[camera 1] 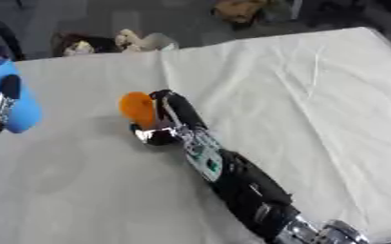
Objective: Pour the contents of one cup into another cup.
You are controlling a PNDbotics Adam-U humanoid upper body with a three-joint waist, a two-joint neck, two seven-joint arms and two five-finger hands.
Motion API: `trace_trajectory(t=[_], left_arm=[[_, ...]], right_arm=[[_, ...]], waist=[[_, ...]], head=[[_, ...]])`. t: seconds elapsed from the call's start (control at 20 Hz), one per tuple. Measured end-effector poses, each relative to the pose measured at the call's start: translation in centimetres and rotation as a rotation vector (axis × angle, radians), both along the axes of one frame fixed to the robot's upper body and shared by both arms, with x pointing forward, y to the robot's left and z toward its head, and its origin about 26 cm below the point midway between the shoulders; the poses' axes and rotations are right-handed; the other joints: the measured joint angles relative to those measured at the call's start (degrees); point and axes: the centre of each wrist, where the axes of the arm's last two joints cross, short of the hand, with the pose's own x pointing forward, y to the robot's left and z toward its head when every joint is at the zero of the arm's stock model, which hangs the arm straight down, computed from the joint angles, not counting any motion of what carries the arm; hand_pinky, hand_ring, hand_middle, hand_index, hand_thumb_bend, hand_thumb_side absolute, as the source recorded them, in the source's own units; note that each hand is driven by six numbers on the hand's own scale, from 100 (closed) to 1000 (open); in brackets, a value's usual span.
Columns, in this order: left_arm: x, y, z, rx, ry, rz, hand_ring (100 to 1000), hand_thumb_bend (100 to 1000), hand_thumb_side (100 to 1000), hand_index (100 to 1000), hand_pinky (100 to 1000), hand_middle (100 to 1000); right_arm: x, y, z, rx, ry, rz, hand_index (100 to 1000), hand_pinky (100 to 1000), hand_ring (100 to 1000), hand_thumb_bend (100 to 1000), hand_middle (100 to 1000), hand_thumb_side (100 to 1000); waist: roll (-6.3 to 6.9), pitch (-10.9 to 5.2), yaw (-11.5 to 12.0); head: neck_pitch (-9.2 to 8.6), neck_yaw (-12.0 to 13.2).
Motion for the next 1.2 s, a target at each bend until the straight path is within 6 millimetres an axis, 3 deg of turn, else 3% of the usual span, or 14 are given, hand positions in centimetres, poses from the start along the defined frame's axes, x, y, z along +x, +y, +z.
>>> trace_trajectory(t=[0.55,1.2], left_arm=[[-0.3,1.1,0.9,0.07,-0.025,0.008,240,100,511,821,102,218],[-0.8,1.9,3.1,0.384,-0.142,-0.029,222,100,413,760,100,200]], right_arm=[[-1.2,0.8,1.3,-0.012,0.019,0.161,396,856,831,100,262,260],[-3.7,2.5,1.0,-0.033,0.116,0.395,390,857,832,100,257,310]], waist=[[-0.14,-0.48,-1.4],[-0.05,-1.21,-3.1]], head=[[0.08,0.1],[0.09,0.7]])
